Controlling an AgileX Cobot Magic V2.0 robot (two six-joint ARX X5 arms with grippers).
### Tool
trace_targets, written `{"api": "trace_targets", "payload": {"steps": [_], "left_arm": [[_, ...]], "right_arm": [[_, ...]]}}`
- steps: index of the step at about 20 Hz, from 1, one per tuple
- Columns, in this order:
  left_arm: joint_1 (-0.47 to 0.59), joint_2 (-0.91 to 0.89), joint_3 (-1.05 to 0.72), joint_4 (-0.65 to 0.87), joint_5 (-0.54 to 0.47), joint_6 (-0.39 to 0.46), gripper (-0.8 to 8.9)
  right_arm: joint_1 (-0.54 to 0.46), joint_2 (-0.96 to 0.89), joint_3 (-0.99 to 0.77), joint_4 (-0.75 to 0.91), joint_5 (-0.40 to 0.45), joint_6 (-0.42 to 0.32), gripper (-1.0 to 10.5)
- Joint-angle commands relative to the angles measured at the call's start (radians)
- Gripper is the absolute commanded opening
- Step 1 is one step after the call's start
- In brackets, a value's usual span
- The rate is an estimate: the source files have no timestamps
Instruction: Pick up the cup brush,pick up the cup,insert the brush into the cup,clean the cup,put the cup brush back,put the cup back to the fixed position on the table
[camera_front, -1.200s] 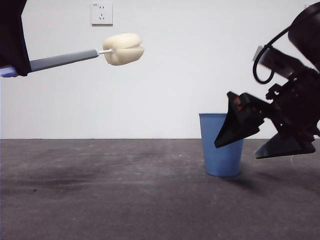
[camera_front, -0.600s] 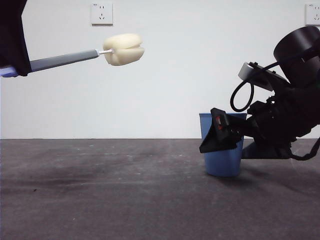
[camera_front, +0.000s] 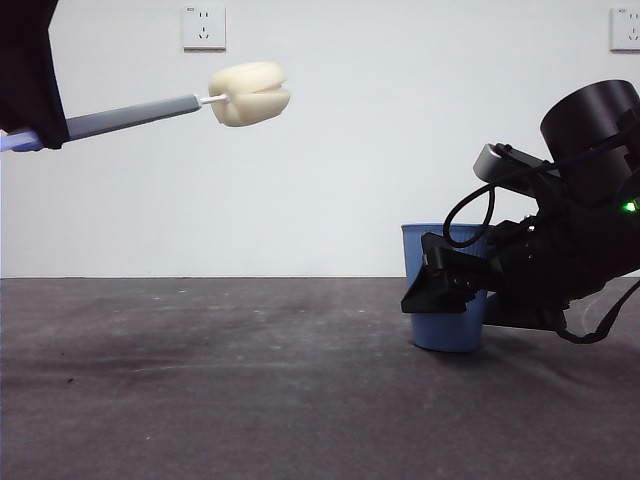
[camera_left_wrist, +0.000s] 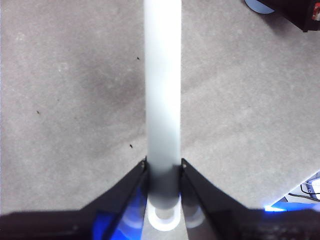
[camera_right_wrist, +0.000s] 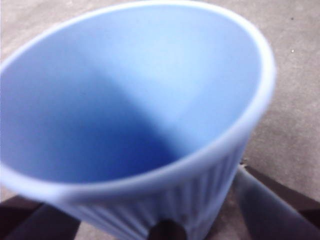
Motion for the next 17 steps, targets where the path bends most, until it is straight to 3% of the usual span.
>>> {"api": "trace_targets", "payload": {"steps": [1, 6, 11, 15, 17], "left_arm": [[-0.002, -0.001, -0.01, 0.014, -0.003, 0.008, -0.09], [-0.002, -0.001, -0.01, 0.013, -0.003, 0.009, -0.09], [-0.002, -0.001, -0.01, 0.011, -0.002, 0.024, -0.09], [-0.002, -0.001, -0.01, -0.018, -0.003, 0.115, -0.09], [-0.002, -0.001, -0.01, -0.028, -0.002, 0.172, -0.09]], "right_arm": [[0.003, 0.008, -0.01, 0.005, 0.013, 0.016, 2.8], [0.003, 0.008, -0.01, 0.006, 0.01, 0.016, 0.1], [0.003, -0.01, -0.01, -0.021, 0.004, 0.02, -0.2], [0.02, -0.183, 0.001, -0.286, 0.013, -0.047, -0.2], [0.031, -0.303, 0.034, -0.488, 0.072, -0.103, -0.2]]}}
